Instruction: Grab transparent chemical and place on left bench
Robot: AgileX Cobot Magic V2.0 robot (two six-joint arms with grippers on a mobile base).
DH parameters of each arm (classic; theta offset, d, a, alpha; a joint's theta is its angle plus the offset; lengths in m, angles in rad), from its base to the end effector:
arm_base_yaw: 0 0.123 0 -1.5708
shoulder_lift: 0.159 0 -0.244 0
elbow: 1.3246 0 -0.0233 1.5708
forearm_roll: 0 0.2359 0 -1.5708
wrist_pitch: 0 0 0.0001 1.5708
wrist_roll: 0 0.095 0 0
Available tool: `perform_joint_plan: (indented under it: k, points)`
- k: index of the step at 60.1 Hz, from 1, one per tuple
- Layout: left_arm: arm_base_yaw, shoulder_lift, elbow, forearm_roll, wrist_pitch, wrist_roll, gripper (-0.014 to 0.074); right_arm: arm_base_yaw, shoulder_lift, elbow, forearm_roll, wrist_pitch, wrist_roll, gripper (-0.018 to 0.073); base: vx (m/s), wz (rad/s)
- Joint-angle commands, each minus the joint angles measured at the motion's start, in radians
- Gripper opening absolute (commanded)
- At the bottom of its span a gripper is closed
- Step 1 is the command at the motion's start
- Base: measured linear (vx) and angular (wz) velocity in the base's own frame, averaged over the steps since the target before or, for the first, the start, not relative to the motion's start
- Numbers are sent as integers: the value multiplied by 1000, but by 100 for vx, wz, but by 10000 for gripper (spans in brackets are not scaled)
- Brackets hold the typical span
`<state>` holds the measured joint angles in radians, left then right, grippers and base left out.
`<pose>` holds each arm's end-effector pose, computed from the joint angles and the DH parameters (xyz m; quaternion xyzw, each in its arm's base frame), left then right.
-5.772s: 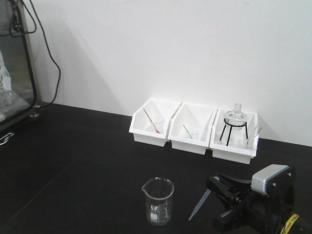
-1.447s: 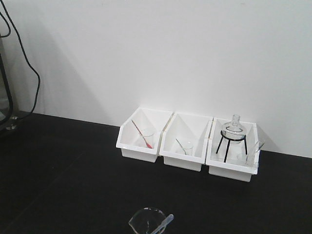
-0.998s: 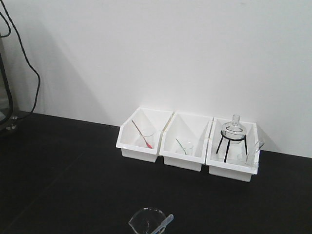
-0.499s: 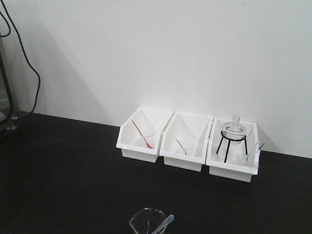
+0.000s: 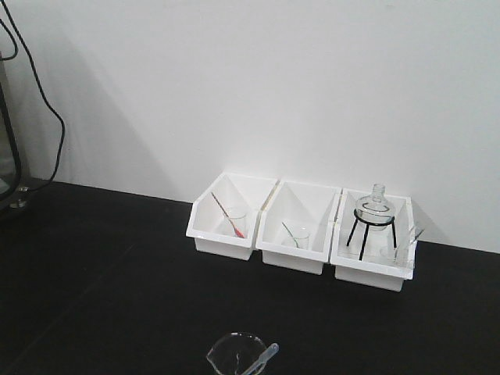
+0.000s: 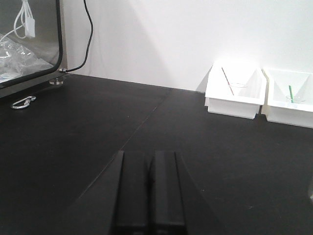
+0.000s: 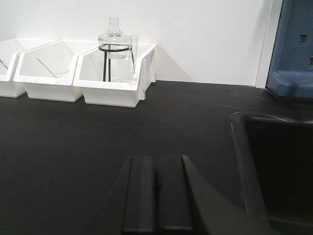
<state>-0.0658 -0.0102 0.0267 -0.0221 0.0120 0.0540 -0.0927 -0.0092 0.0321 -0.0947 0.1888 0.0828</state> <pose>0.0870 -0.0058 0.2046 0.0336 0.6852 -0.0124 0.7274 0.0864 -0.0097 0.1860 0.0368 0.7485 -0.0407 0.6608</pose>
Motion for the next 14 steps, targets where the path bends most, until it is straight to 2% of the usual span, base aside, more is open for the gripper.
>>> perform_joint_plan:
  k: [1, 14]
  points:
    - [-2, -19, 16, -1, -78, -8, -3, -1, -5, 4, -13, -77, -7, -4, 0, 0]
    - [-2, -19, 16, -1, -78, -8, -3, -1, -5, 4, -13, -77, -7, -4, 0, 0]
